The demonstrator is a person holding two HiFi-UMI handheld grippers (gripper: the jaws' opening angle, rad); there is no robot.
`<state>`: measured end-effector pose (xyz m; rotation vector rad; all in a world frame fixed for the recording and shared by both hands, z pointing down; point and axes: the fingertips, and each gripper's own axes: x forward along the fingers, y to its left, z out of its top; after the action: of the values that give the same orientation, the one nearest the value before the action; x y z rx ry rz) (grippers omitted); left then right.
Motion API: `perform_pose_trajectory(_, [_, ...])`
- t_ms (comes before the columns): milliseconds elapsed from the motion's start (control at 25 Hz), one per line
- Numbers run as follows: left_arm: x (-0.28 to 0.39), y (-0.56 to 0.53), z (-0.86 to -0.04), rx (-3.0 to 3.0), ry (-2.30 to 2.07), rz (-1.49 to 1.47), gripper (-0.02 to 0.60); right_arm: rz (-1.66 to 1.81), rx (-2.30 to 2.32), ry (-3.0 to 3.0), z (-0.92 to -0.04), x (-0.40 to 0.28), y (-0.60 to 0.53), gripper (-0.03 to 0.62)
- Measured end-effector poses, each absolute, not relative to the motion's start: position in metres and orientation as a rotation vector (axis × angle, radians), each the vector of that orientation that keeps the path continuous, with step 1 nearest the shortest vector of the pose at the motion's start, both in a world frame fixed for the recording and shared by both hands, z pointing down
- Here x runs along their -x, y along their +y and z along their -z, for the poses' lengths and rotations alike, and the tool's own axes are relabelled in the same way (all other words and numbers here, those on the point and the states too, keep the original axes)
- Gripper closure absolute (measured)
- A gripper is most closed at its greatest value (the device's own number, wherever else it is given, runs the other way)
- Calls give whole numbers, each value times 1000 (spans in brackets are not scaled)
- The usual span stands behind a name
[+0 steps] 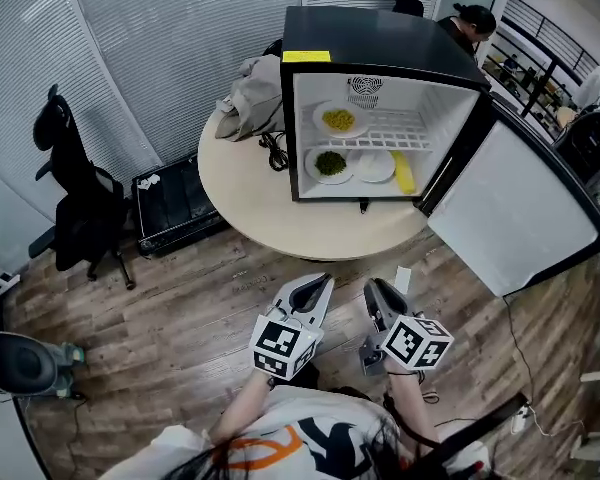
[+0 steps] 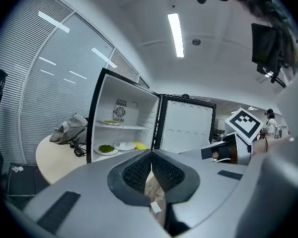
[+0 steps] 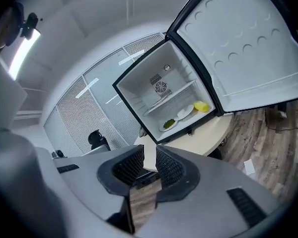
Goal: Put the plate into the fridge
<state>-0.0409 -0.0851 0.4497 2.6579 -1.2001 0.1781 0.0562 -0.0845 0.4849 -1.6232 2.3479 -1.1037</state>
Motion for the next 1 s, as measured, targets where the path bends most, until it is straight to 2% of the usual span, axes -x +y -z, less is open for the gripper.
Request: perform_pose_trajectory(1000, [-7,58,-456,-2639,-1271,-232,568,1070,1426,2511,-479,-76,58,554])
